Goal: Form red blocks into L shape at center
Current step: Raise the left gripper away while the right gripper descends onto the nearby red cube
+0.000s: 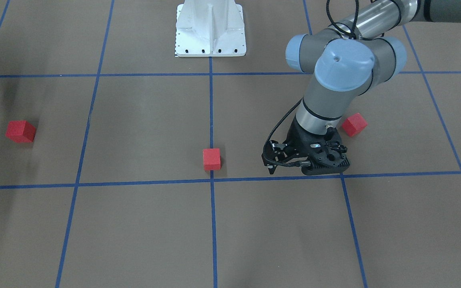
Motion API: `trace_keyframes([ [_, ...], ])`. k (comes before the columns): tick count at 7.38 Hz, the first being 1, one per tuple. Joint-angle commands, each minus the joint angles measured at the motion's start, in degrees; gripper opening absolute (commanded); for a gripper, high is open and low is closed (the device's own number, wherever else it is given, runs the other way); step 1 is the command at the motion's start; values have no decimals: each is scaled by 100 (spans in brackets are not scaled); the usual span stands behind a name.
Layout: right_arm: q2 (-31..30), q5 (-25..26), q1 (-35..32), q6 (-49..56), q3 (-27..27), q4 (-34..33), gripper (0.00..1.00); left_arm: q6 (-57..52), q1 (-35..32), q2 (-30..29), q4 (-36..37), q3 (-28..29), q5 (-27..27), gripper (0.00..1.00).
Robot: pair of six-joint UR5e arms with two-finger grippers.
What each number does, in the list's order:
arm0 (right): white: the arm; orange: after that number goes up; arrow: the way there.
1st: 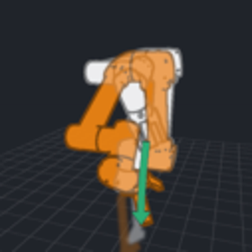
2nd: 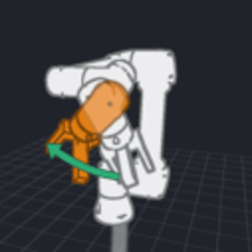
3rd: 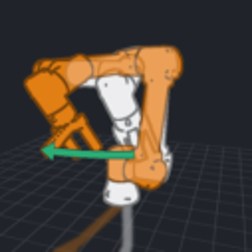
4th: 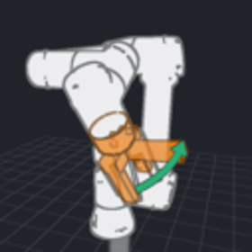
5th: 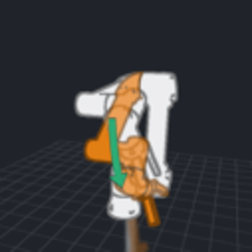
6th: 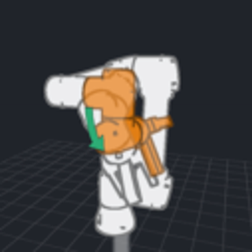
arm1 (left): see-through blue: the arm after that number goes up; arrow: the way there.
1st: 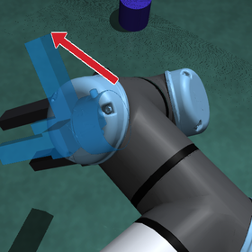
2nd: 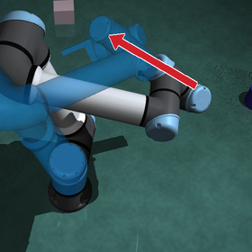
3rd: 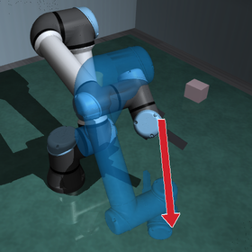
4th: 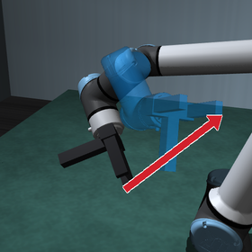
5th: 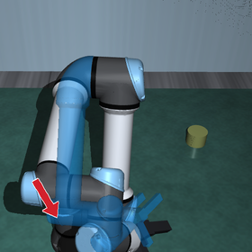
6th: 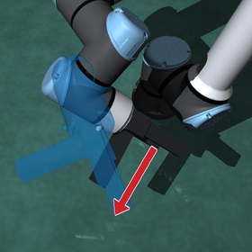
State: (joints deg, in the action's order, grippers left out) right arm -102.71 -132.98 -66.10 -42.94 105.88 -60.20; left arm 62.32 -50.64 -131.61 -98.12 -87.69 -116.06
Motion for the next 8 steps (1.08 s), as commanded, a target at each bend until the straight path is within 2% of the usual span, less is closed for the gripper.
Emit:
trace_keyframes([
  [1,-136,894,815,-328,-85,457,100,-281,-209,294,-49,-134,-109,100],
  [4,303,896,1081,-241,-601,439,100,-317,-289,311,-49,-30,-118,100],
  [7,479,914,1239,-250,-726,413,100,-326,-385,347,-66,-11,-127,100],
  [8,610,914,1249,-241,-918,413,100,-326,-377,355,-66,-11,-127,100],
])
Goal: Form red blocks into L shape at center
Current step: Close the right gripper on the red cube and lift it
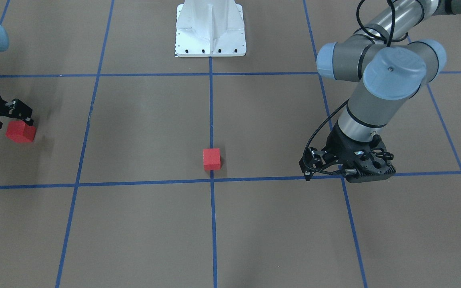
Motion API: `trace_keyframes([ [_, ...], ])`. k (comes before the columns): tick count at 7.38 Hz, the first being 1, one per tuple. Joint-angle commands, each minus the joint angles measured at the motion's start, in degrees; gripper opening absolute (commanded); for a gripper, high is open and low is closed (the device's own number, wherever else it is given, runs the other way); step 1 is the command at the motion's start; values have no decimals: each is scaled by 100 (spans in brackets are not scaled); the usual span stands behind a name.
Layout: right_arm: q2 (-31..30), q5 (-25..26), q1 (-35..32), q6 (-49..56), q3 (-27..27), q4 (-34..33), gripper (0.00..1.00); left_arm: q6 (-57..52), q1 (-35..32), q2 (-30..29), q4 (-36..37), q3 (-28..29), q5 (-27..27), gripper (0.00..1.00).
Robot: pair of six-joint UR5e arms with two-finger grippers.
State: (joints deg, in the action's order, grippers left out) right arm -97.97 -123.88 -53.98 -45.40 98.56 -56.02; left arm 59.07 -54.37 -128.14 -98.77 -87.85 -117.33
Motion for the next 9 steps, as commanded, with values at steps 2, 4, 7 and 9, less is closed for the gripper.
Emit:
trace_keyframes([
  [2,199,4,45,66,-329,4,100,-1,-4,26,-2,4,0,100],
  [4,217,-4,45,67,-346,-14,82,17,-4,26,-2,4,0,100],
  [7,199,4,11,101,-311,30,0,70,-65,26,7,4,0,100],
  [9,321,-240,-444,190,-241,-22,0,61,-91,26,7,-4,0,100],
])
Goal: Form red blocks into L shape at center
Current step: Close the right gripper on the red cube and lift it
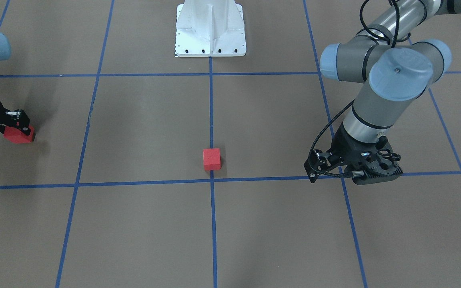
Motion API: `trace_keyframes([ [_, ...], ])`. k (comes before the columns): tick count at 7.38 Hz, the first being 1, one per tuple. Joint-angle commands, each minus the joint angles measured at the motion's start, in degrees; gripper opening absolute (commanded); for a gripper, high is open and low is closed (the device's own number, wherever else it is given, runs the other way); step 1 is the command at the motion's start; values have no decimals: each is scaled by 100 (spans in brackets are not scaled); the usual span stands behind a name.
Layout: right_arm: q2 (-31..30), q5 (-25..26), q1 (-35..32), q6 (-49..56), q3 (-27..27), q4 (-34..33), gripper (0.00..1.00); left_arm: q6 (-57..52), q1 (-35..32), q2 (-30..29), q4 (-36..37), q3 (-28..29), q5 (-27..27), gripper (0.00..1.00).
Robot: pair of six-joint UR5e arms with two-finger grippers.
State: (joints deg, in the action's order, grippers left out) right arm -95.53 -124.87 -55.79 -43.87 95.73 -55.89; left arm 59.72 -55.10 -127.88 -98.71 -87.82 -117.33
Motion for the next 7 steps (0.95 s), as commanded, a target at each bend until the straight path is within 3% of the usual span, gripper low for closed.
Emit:
trace_keyframes([
  [1,131,-273,-318,36,129,-62,0,-22,-18,9,1,-25,0,100],
  [2,679,-466,-353,28,165,-497,0,-83,-53,104,-8,-60,0,100],
  [5,2481,-345,49,-69,795,-3200,0,-1029,-430,402,-8,-60,-18,99],
  [7,3396,406,907,-87,1122,-4101,0,-1469,-834,614,27,-8,-515,99],
])
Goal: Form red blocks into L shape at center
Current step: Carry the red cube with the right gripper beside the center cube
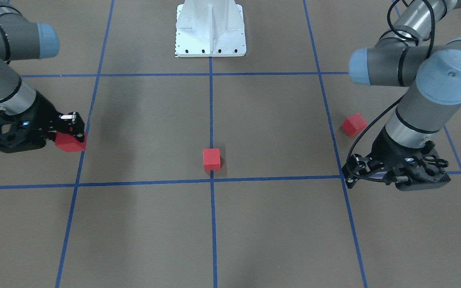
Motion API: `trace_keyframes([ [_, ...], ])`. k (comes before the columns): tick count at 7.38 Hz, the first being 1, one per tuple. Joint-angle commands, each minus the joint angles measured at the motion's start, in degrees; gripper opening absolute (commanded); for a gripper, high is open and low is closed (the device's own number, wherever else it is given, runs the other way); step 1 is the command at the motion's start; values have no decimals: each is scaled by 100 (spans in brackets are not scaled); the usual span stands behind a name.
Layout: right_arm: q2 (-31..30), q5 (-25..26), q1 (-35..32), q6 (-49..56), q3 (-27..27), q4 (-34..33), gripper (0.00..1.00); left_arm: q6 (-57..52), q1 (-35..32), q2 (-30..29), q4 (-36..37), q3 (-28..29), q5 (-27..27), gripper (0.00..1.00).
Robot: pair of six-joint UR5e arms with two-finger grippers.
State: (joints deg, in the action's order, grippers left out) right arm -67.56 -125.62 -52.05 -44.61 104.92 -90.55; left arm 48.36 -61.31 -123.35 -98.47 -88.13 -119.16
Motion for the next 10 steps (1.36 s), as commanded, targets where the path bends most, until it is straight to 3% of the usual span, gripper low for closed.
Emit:
trace_keyframes([
  [1,908,816,921,-126,222,-857,0,-945,-424,467,-23,15,-536,100],
  [3,1401,1012,1536,-546,161,-885,0,-1547,-689,829,-32,15,-582,100],
  [4,1681,1370,1888,-1088,91,-885,0,-1548,-707,839,-14,24,-652,100],
  [7,2745,1514,2242,-1935,-1127,-815,0,-1548,-716,909,-23,32,-662,100],
  [10,2836,1769,2331,-2702,-2043,421,0,-1522,-707,901,-23,32,-662,100],
])
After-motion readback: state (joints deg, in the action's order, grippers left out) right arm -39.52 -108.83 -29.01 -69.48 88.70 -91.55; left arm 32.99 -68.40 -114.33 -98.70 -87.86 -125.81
